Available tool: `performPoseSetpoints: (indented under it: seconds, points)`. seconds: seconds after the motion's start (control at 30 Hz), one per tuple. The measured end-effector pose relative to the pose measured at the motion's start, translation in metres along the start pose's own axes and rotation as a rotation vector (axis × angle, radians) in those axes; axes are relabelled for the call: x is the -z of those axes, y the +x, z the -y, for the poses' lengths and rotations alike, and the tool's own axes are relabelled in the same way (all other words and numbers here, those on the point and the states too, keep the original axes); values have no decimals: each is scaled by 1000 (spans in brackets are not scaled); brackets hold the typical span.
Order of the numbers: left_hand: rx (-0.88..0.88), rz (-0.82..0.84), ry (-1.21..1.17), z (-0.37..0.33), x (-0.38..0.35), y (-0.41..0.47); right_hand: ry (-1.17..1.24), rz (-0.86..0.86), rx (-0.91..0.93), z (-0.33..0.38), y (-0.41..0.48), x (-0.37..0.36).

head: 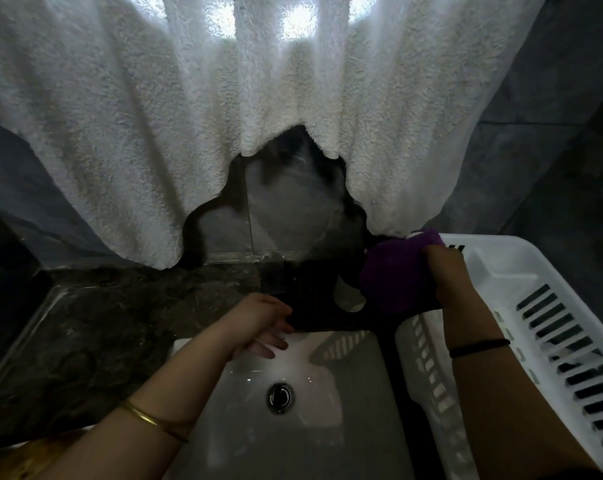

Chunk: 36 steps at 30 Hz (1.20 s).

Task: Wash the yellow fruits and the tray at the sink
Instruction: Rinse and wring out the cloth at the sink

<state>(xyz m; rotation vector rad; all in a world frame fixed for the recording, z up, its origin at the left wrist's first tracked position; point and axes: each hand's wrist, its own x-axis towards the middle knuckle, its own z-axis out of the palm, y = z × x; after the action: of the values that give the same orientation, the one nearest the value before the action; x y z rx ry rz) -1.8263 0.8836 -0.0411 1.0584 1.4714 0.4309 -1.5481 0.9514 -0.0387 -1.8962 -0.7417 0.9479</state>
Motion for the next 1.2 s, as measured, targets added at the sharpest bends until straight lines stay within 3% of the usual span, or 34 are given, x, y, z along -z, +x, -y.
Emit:
performPoseSetpoints:
  seconds: [0.2,0.4,0.63,0.73,0.93,1.2]
  points:
    - [32,-36,-2,3,-3,10,-73,-47,-47,-5,12,0]
    - [54,-31,12,4,-7,15,189,75,-89,-5,11,-4]
    - [48,-28,0,6,-3,18,-202,263,-101,-11,15,2]
    - [45,-21,-2,8,-4,17,-262,175,-14,-11,19,-2]
    - [54,-39,-18,11,3,15,-120,-18,118,-9,26,1]
    - [70,-58,-22,20,12,17,-220,-312,227,-27,36,1]
